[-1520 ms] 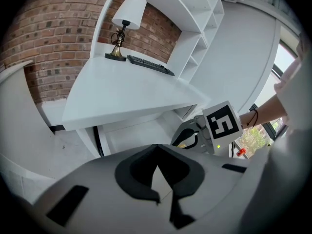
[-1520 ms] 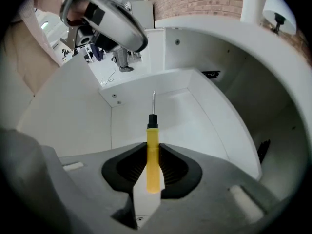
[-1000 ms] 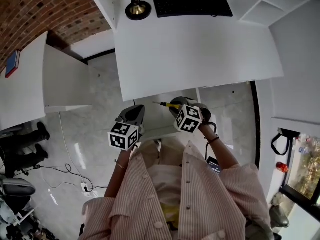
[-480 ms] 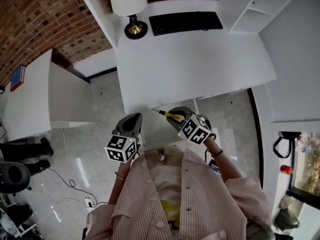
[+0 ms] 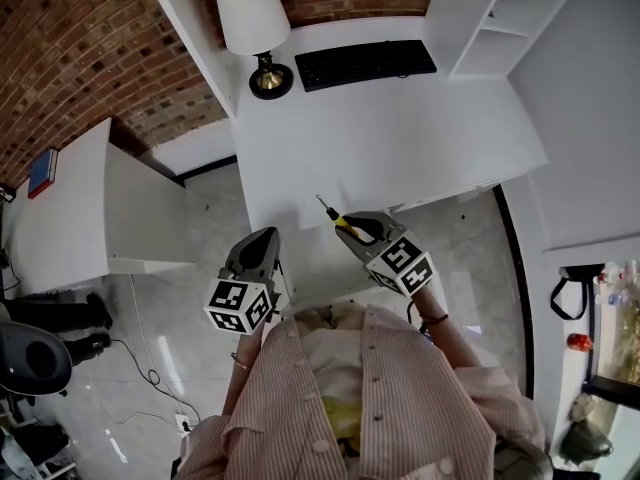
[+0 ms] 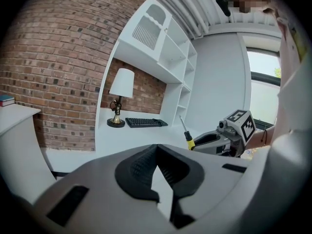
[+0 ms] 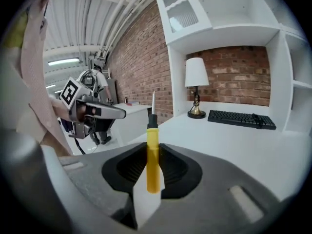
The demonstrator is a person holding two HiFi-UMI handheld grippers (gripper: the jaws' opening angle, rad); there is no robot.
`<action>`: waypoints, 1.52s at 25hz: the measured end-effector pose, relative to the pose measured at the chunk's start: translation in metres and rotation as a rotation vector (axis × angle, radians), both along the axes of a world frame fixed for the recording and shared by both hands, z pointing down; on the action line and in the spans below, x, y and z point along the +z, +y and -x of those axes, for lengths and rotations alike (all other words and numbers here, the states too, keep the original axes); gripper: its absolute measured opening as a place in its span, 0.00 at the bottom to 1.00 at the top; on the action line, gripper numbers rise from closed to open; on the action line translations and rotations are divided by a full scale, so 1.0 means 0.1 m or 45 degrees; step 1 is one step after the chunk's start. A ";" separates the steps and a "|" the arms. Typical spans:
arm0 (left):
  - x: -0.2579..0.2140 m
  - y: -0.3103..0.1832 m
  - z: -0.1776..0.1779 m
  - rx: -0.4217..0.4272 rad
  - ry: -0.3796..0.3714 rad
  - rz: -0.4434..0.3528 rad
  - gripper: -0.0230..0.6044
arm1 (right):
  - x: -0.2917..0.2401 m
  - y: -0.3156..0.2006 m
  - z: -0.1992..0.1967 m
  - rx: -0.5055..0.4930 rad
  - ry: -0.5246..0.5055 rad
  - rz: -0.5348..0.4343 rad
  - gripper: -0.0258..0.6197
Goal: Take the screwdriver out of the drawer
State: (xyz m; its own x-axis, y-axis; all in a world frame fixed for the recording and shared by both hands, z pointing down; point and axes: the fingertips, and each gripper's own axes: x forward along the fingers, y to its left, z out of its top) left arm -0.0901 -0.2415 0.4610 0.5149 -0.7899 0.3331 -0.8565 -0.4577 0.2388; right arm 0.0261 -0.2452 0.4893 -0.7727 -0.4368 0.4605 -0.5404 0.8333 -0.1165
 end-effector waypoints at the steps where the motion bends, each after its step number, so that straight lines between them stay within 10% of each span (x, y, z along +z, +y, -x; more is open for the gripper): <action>1: -0.04 -0.01 0.01 -0.006 0.003 -0.013 0.04 | -0.05 -0.02 -0.02 0.024 -0.029 -0.005 0.16; 21: -0.73 -0.16 0.27 -0.126 0.019 -0.239 0.04 | -0.96 -0.34 -0.60 0.480 -0.466 -0.170 0.16; 38: -0.88 -0.09 0.42 -0.215 0.021 -0.290 0.04 | -1.09 -0.31 -0.95 0.676 -0.513 -0.237 0.16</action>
